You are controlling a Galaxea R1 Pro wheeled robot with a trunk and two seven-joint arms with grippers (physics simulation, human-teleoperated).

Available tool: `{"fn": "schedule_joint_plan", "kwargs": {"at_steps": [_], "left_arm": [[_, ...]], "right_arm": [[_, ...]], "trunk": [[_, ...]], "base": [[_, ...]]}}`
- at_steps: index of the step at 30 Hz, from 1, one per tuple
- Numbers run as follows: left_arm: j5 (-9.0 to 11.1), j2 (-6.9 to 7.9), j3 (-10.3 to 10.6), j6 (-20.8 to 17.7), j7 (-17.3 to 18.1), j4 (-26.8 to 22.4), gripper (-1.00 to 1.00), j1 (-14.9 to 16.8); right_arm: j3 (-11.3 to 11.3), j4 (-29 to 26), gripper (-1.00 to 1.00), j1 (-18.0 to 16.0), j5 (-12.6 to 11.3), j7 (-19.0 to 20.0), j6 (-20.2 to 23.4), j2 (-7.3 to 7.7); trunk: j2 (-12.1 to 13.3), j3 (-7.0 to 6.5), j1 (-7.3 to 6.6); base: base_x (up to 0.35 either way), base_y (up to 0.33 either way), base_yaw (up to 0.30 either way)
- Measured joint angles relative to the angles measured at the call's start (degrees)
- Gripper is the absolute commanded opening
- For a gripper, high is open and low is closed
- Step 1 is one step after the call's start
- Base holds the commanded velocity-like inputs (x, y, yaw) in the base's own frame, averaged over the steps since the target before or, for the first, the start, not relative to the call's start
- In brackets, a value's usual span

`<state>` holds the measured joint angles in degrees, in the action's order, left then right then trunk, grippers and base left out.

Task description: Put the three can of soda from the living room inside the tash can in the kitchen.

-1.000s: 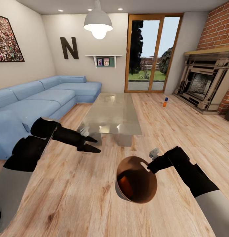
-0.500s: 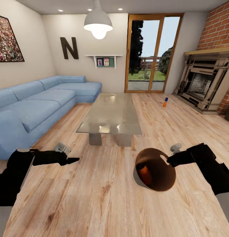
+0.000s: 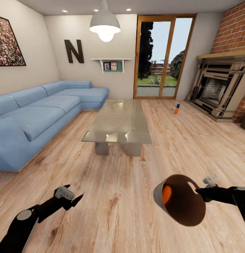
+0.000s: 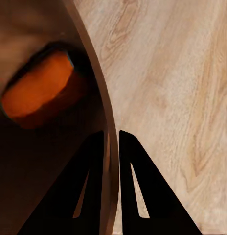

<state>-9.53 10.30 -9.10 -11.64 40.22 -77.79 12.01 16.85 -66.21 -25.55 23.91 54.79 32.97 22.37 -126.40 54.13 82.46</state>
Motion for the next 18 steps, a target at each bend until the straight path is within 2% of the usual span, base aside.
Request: {"fn": "schedule_joint_plan", "kwargs": {"at_steps": [1, 3, 5, 7, 9, 13, 16, 18], "left_arm": [[0.03, -0.35, -0.22, 2.07, -1.59, 1.62, 1.00, -0.33], [0.07, -0.72, -0.58, 5.12, -3.95, 5.04, 1.00, -0.66], [0.09, -0.82, -0.70, 6.00, -4.63, 6.60, 1.00, -0.72], [0.12, -0.86, -0.89, 6.89, -5.29, 9.08, 1.00, -0.78], [0.13, -0.89, -1.47, 8.06, -5.97, 12.84, 1.00, -0.79], [0.12, -0.96, -1.93, 10.00, -8.16, 16.82, 1.00, -0.77], [0.12, -0.97, -2.03, 10.58, -9.12, 18.07, 1.00, -0.77], [0.17, -1.04, -2.09, 11.58, -9.83, 20.13, 1.00, -0.75]], "right_arm": [[0.25, 0.61, -1.00, 0.66, 0.78, -0.57, -2.78, -0.05], [2.66, 3.29, -1.00, 1.39, -0.46, -1.45, -8.95, -0.31], [4.77, 3.82, -1.00, 1.57, -1.26, -1.55, -11.45, -0.77], [8.69, 4.52, -1.00, 1.94, -0.85, -1.79, -14.81, -1.67], [13.80, 5.36, -1.00, 3.28, -0.83, -1.79, -19.61, -2.87], [17.92, 8.17, -1.00, 4.75, -1.26, -1.89, -28.11, -4.64], [19.99, 9.83, -1.00, 5.03, -0.73, -2.05, -30.12, -4.98], [23.65, 11.80, -1.00, 5.11, -1.07, -2.13, -33.10, -5.12]], "trunk": [[0.00, 0.00, 0.00], [0.00, 0.00, 0.00], [0.00, -0.01, 0.00], [0.00, -0.01, 0.00], [0.00, -0.01, 0.00], [0.00, -0.01, 0.00], [0.00, 0.00, 0.00], [0.00, 0.00, 0.00]], "base": [[0.000, 0.000, 0.000], [0.000, 0.000, 0.000], [0.000, 0.000, 0.000], [0.000, 0.000, 0.000], [0.000, 0.000, 0.000], [0.000, 0.000, 0.000], [0.000, 0.000, 0.000], [0.000, 0.000, 0.000]]}}
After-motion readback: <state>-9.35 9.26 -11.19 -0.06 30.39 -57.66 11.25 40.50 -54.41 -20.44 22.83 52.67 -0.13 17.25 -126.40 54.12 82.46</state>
